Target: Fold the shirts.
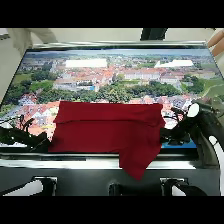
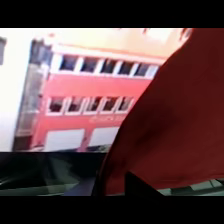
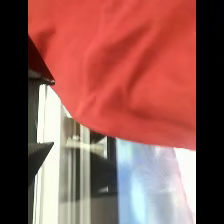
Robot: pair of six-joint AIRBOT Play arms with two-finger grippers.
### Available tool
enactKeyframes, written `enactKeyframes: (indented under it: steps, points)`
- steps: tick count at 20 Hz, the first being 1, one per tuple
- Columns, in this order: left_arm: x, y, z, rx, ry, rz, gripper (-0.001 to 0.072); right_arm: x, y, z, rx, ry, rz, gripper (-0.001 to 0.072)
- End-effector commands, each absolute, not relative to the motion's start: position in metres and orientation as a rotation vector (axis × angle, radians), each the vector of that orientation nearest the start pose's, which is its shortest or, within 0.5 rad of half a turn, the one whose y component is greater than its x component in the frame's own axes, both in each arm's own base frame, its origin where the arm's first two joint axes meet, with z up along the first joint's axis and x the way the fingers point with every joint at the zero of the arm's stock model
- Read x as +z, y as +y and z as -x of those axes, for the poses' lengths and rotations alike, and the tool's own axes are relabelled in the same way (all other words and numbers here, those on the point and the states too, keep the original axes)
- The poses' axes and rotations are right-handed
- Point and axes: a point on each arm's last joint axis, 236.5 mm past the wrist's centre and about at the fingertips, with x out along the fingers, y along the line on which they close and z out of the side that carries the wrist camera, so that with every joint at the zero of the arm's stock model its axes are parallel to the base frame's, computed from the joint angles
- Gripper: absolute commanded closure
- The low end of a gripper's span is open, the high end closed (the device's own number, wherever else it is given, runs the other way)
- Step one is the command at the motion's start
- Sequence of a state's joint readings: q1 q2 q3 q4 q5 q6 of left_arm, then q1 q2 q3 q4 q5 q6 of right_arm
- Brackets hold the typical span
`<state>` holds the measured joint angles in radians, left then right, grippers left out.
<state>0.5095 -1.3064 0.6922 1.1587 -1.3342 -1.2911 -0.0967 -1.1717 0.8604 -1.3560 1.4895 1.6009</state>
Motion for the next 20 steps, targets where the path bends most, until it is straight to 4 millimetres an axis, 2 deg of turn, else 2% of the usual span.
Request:
enactKeyframes:
  steps: [1, 2, 3, 4, 6, 7, 10, 14, 17, 18, 20]
  points:
    - [-0.112, 0.006, -0.206, -0.085, 1.720, 0.742, 0.0505, -0.050, 0.049, -0.203, 0.081, 1.782, -0.395, 0.0211]
    - [-0.113, 0.005, -0.204, -0.088, 1.725, 0.742, 0.0592, -0.056, 0.056, -0.194, 0.092, 1.788, -0.428, 0.0211]
    - [-0.113, 0.005, -0.204, -0.088, 1.725, 0.742, 0.0611, -0.063, 0.063, -0.185, 0.106, 1.796, -0.458, 0.0211]
    - [-0.113, 0.005, -0.204, -0.088, 1.725, 0.743, 0.0673, -0.068, 0.072, -0.176, 0.135, 1.808, -0.489, 0.0211]
    - [-0.113, 0.005, -0.204, -0.095, 1.723, 0.737, 0.0674, -0.078, 0.086, -0.159, 0.182, 1.842, -0.541, 0.0212]
    - [-0.113, 0.005, -0.204, -0.103, 1.721, 0.730, 0.0675, -0.085, 0.089, -0.157, 0.187, 1.834, -0.560, 0.0213]
    - [-0.111, 0.006, -0.206, -0.109, 1.717, 0.723, 0.0674, -0.100, 0.096, -0.159, 0.162, 1.792, -0.624, 0.0215]
    - [-0.110, 0.005, -0.205, -0.113, 1.721, 0.725, 0.0674, -0.105, 0.095, -0.155, 0.154, 1.796, -0.621, 0.0215]
    - [-0.110, 0.005, -0.205, -0.116, 1.720, 0.722, 0.0674, -0.110, 0.094, -0.167, 0.113, 1.747, -0.649, 0.0228]
    - [-0.110, 0.005, -0.205, -0.121, 1.719, 0.719, 0.0675, -0.111, 0.095, -0.170, 0.107, 1.735, -0.665, 0.0334]
    - [-0.110, 0.005, -0.205, -0.129, 1.717, 0.712, 0.0675, -0.110, 0.098, -0.171, 0.110, 1.738, -0.680, 0.0664]
